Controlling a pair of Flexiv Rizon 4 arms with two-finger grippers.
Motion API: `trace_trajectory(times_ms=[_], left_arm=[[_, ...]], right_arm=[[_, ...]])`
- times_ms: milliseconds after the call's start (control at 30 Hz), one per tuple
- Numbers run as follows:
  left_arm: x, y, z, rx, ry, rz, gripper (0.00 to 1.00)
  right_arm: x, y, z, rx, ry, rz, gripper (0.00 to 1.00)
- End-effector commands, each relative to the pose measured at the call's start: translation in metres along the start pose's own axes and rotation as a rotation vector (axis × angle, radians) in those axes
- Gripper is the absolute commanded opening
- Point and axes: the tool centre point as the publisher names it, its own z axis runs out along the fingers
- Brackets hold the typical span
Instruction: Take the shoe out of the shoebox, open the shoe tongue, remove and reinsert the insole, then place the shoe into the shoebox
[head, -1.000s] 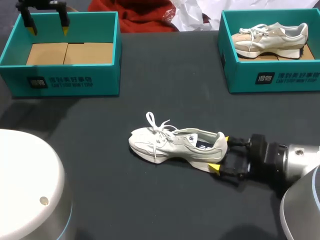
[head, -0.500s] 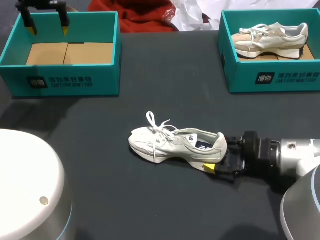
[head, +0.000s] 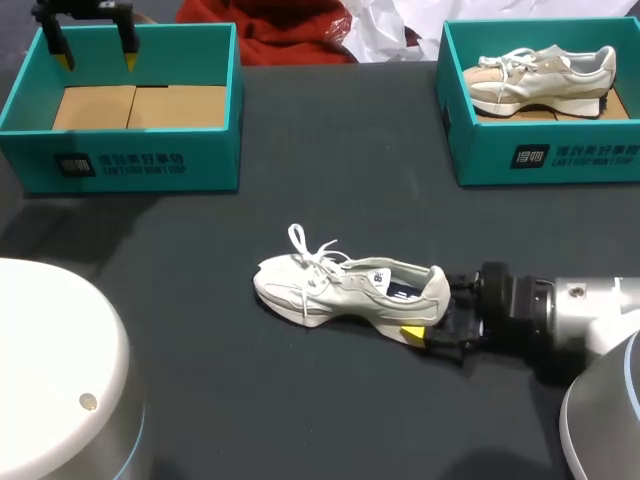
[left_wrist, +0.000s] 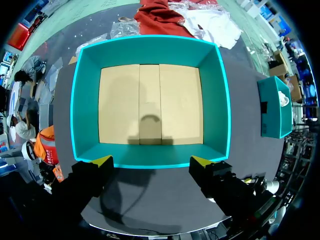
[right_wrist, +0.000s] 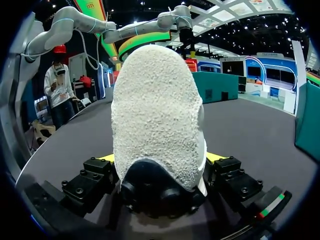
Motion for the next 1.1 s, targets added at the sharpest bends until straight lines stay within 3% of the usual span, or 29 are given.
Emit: trace_trajectory(times_ms=[33, 667, 1100], left_arm=[[0.0, -0.0002, -0.0002, 0.0, -0.001, 0.0, 1.0], [0.0, -0.0002, -0.0002, 0.0, -0.001, 0.0, 1.0], [0.0, -0.0002, -0.0002, 0.0, -0.001, 0.0, 1.0]], right_arm=[[-0.0007, 0.0033, 0.0053, 0.012, 0.039, -0.011, 0.0], [-0.0036, 0.0052, 0.0065, 0.05, 0.209, -0.066, 0.0], [-0.0023, 0.0035, 0.0084, 0.057, 0.256, -0.077, 0.0]])
